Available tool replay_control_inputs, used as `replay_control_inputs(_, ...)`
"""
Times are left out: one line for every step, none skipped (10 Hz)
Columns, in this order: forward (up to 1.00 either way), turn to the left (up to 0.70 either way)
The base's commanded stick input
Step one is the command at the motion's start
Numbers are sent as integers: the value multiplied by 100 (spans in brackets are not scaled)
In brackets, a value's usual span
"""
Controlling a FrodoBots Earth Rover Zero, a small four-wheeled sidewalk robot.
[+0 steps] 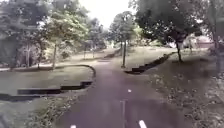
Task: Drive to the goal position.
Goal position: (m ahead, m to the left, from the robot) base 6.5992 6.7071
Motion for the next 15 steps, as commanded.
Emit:
replay_control_inputs(85, 0)
replay_control_inputs(85, 0)
replay_control_inputs(85, 0)
replay_control_inputs(85, 0)
replay_control_inputs(85, 0)
replay_control_inputs(85, 0)
replay_control_inputs(85, 0)
replay_control_inputs(85, 0)
replay_control_inputs(85, 0)
replay_control_inputs(85, 0)
replay_control_inputs(85, 0)
replay_control_inputs(85, 0)
replay_control_inputs(85, 0)
replay_control_inputs(85, 0)
replay_control_inputs(85, 0)
